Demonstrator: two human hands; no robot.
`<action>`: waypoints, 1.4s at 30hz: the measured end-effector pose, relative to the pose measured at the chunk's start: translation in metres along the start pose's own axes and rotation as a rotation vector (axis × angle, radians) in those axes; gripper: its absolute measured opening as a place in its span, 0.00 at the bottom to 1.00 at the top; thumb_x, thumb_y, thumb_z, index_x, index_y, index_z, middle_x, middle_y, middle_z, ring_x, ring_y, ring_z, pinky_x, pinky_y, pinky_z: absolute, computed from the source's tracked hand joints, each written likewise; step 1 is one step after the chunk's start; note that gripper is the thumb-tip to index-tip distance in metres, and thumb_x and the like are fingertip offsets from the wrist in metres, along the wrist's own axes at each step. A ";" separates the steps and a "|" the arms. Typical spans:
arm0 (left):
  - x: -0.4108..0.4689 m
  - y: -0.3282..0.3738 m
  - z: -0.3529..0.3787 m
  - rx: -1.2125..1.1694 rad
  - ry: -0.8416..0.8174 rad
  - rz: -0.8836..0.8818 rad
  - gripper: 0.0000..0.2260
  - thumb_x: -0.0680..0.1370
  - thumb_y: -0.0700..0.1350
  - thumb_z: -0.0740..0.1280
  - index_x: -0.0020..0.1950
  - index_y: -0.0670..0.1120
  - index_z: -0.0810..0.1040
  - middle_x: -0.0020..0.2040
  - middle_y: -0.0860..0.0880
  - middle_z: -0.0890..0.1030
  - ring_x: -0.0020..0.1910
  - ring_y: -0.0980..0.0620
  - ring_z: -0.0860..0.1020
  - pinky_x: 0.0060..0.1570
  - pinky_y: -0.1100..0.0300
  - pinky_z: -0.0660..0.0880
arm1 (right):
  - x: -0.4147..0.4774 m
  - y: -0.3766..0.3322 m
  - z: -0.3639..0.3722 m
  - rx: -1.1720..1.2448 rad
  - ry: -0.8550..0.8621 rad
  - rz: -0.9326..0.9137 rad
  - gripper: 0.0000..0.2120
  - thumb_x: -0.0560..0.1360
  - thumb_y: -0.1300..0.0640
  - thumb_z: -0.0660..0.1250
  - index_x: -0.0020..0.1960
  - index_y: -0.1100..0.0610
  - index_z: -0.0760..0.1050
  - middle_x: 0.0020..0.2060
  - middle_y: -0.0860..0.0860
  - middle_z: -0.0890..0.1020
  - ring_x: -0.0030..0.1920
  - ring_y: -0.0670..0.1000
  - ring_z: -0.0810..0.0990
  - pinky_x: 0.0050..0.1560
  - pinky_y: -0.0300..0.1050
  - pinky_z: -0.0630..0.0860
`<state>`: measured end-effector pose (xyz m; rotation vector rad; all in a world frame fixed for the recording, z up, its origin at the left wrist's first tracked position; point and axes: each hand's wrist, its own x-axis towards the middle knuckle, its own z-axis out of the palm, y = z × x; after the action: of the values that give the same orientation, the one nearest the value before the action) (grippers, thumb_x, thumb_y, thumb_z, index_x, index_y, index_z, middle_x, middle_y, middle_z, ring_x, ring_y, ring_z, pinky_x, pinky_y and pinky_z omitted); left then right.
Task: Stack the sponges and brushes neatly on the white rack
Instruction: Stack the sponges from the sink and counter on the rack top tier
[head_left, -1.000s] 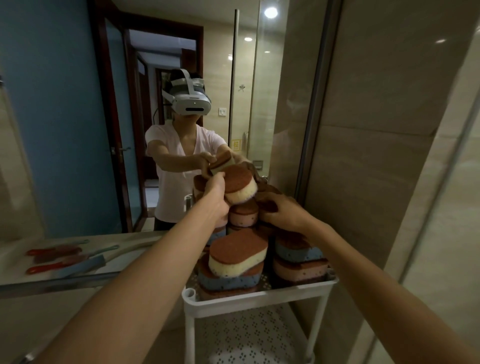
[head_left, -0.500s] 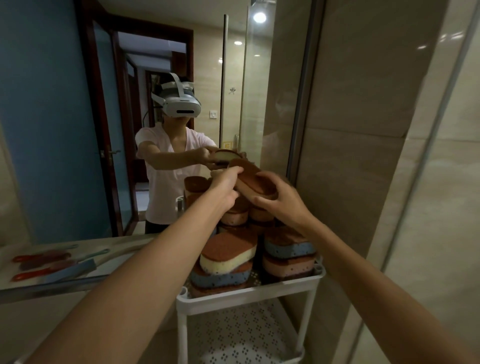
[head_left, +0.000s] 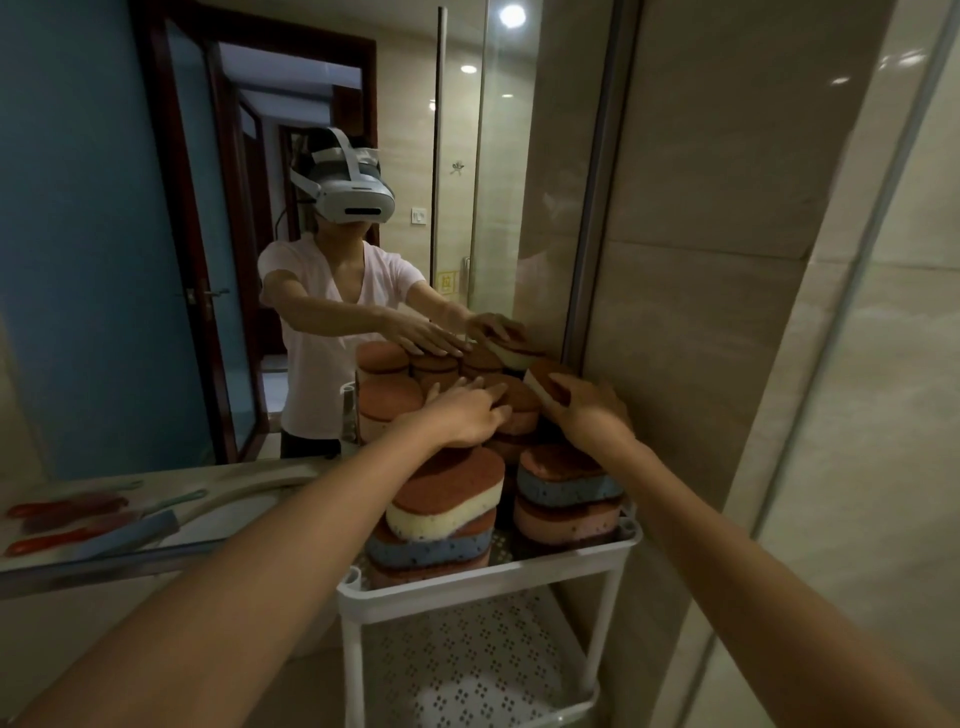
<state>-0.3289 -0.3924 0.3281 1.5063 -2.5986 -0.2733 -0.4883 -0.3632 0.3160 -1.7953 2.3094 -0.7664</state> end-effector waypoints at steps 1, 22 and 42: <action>0.001 -0.001 0.000 -0.006 -0.005 0.000 0.23 0.82 0.54 0.48 0.77 0.51 0.52 0.78 0.47 0.50 0.77 0.45 0.48 0.74 0.45 0.46 | 0.001 0.000 0.001 -0.033 -0.016 0.007 0.24 0.78 0.43 0.57 0.73 0.45 0.60 0.70 0.58 0.64 0.66 0.62 0.68 0.65 0.56 0.70; -0.128 -0.025 0.016 -0.098 0.289 -0.125 0.40 0.64 0.70 0.67 0.68 0.49 0.64 0.67 0.49 0.68 0.65 0.48 0.69 0.57 0.54 0.70 | -0.099 -0.023 0.027 -0.150 0.119 -0.776 0.22 0.65 0.61 0.65 0.59 0.60 0.77 0.57 0.59 0.78 0.58 0.62 0.75 0.61 0.54 0.70; -0.132 -0.071 0.036 -0.713 0.173 -0.144 0.25 0.71 0.48 0.72 0.67 0.47 0.71 0.63 0.46 0.77 0.58 0.49 0.77 0.56 0.57 0.75 | -0.108 -0.026 0.036 -0.272 -0.020 -0.649 0.32 0.73 0.49 0.67 0.73 0.50 0.58 0.70 0.51 0.64 0.73 0.54 0.57 0.74 0.59 0.38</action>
<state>-0.2109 -0.3090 0.2750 1.3551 -1.9355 -0.9192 -0.4203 -0.2783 0.2736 -2.7110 1.8775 -0.4992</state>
